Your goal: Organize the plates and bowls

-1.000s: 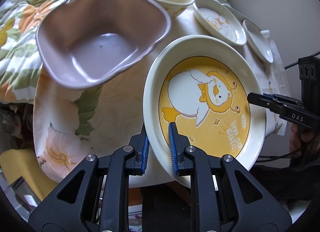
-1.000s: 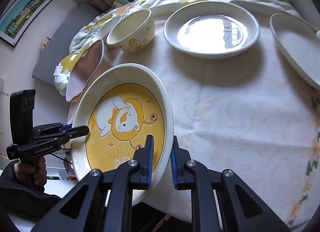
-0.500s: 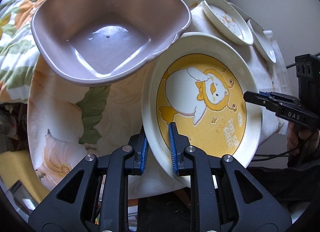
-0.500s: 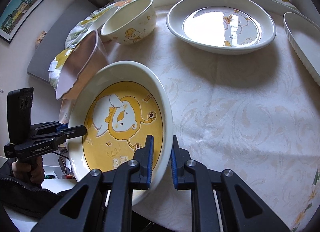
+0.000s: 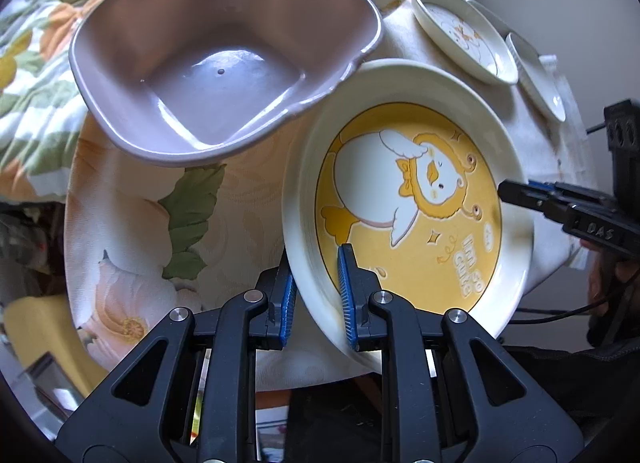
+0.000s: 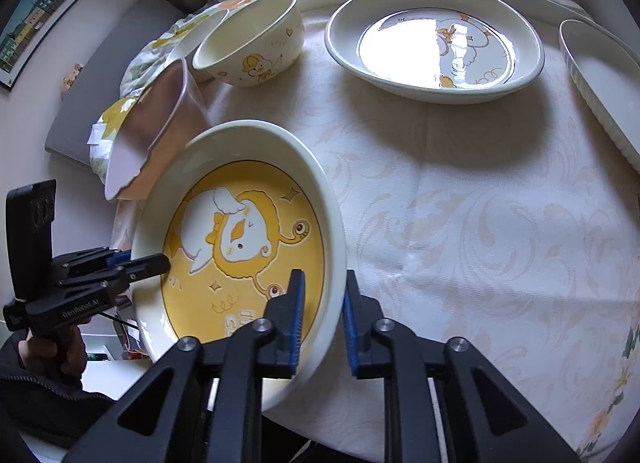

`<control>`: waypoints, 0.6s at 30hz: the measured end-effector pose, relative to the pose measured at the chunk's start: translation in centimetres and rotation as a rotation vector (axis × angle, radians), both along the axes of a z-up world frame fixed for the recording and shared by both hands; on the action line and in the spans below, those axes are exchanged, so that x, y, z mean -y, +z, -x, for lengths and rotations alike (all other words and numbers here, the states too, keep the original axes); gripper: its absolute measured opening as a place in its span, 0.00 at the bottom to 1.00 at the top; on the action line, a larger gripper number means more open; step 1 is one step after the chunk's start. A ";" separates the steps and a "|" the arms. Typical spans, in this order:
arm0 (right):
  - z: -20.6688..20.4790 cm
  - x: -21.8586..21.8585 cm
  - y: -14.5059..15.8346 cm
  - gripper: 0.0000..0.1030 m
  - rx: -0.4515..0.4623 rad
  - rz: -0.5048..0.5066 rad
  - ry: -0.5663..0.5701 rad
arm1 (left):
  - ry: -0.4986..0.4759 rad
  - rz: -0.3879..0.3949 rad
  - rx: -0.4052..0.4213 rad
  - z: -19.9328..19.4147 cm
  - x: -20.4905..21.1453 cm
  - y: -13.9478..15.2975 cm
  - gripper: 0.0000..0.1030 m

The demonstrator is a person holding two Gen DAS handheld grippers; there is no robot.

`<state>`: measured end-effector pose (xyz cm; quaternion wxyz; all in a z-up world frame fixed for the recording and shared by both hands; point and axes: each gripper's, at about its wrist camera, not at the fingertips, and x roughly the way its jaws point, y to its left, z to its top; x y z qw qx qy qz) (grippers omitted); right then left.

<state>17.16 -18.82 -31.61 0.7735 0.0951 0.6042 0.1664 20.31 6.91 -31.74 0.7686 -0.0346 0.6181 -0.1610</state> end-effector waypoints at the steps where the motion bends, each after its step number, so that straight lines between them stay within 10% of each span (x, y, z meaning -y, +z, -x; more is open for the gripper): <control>1: 0.1 0.0 0.1 0.27 0.006 -0.008 -0.003 | 0.001 -0.010 0.003 0.1 0.2 0.0 0.16; 4: 0.3 -0.4 0.4 0.56 0.038 -0.010 0.011 | 0.014 -0.029 0.014 0.2 0.5 0.0 0.20; 13: 0.2 -0.4 0.5 0.57 0.065 -0.041 0.075 | 0.109 -0.090 0.062 1.9 2.3 0.1 0.56; 18: 2.0 2.9 2.8 0.57 0.112 -0.054 0.064 | 0.179 -0.147 0.106 3.6 3.3 1.7 0.57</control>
